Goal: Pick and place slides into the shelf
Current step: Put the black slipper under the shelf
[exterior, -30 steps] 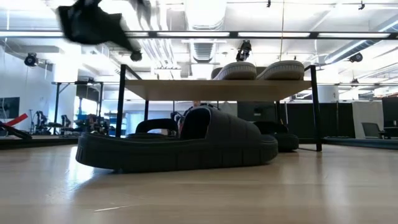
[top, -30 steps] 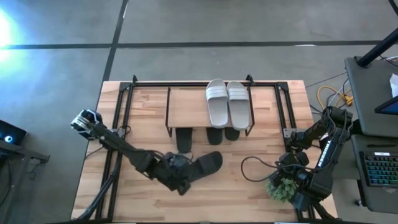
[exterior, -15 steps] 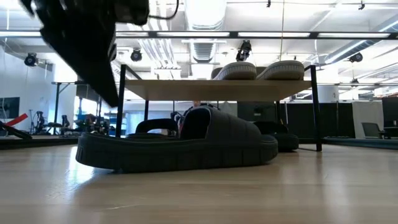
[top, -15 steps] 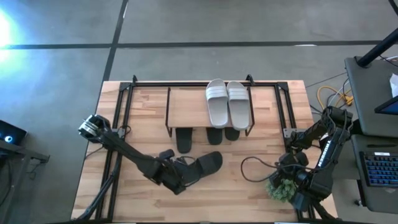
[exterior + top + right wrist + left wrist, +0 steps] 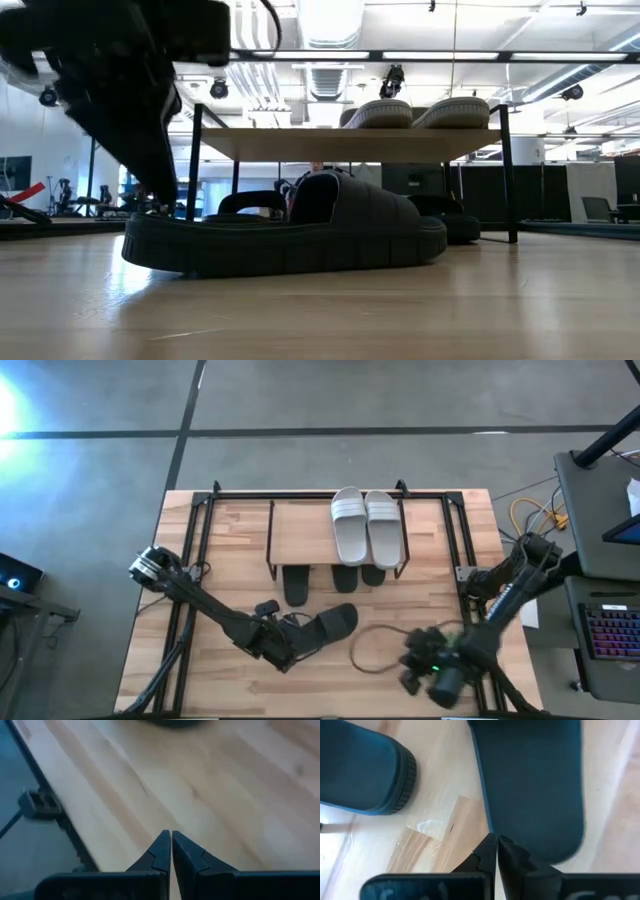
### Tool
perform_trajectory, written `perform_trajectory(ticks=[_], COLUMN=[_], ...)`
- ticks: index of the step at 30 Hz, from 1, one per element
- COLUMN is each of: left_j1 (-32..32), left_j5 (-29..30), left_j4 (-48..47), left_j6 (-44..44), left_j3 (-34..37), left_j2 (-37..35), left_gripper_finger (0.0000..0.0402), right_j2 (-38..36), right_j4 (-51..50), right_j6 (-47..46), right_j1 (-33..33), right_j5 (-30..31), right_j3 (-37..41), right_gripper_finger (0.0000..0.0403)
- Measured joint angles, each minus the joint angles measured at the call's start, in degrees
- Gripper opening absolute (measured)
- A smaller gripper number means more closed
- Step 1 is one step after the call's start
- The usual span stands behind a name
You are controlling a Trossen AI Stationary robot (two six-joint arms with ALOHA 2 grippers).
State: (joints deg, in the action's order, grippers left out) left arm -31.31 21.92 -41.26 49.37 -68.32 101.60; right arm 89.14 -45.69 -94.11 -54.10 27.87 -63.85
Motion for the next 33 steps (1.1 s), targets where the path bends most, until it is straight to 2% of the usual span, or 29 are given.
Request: perform_trajectory(ticks=[4, 7, 13, 17, 24, 28, 33], left_j1=[-0.20, -0.26, -0.17, -0.23, -0.20, -0.16, 0.13], left_j5=[0.09, 1.53, 0.82, 0.66, 0.65, 0.73, 0.96], left_j4=[0.62, 2.74, 23.72, 27.32, 29.24, 41.20, 47.82], left_j6=[-0.47, -0.36, -0.33, -0.22, -1.30, -3.82, -3.31], left_j3=[2.72, 6.97, 19.95, 25.21, 29.56, 32.91, 34.06], left_j2=[-4.25, -7.41, -13.06, -14.21, -14.92, -14.51, -12.82], left_gripper_finger=[0.0000, 0.0000, 0.0000, 0.0000, 0.0000, 0.0000, 0.0000], right_j2=[1.66, 4.03, 10.85, 15.06, 23.62, 28.34, 31.78], right_j4=[6.35, 9.95, 10.90, 11.12, 10.44, 9.18, 4.49], right_j6=[11.08, 15.93, 16.01, 14.78, 17.43, 20.31, 22.60], right_j1=[7.83, 12.10, 15.16, 16.05, 19.91, 22.88, 25.91], right_j5=[-2.36, -6.21, -13.70, -13.98, -13.34, -13.13, -13.10], right_j3=[-1.72, -2.62, -4.71, -7.46, -14.61, -18.28, -22.03], right_gripper_finger=[0.0009, 0.0009, 0.0009, 0.0009, 0.0009, 0.0009, 0.0009])
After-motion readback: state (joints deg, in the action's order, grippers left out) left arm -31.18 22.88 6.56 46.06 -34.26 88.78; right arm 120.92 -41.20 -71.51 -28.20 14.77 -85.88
